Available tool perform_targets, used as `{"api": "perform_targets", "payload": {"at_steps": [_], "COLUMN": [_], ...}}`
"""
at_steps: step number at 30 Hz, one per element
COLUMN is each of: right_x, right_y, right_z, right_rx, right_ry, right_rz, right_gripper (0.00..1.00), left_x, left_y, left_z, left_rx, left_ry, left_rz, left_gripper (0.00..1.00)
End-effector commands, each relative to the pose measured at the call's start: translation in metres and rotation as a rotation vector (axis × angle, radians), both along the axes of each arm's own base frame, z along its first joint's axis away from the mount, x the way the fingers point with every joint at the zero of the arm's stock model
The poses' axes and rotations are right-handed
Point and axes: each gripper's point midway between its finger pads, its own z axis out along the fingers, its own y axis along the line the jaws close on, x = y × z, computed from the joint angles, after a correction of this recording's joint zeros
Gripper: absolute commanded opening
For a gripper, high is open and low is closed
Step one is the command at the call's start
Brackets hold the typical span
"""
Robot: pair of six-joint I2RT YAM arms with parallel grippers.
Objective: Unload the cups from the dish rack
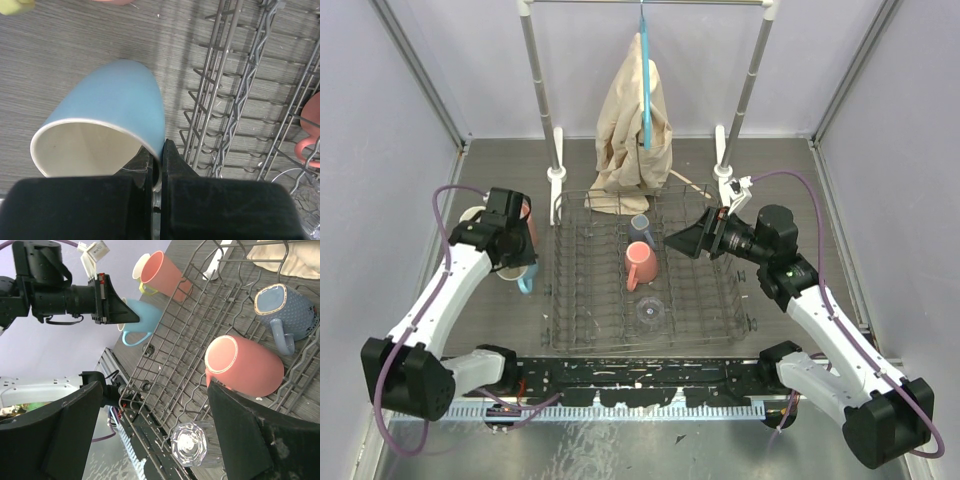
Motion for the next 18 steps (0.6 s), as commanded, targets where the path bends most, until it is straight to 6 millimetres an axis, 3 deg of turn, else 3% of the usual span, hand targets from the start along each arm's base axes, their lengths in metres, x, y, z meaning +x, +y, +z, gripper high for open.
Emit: {"api": "perform_targets", "payload": {"at_steps": [1,18], "right_x": [0.005,0.003], "right_y": [-0.001,-0.001], "right_z": [0.018,0.016], "right_rx": [0.007,0.011], "right_ry": [-0.078,-0.081], "right_rz": [-0.008,0.001], "right_gripper": [0.92,0.92], "left_x": [0.015,0.013], "left_y": [-0.005,-0.001], "left_z": [-0.006,-0.045], "left_rx": [-0.029,0.006], "left_ry": [-0.019,0.171], "left_rz": [-0.034,-0.029], "left_gripper": [0.00,0.00]}}
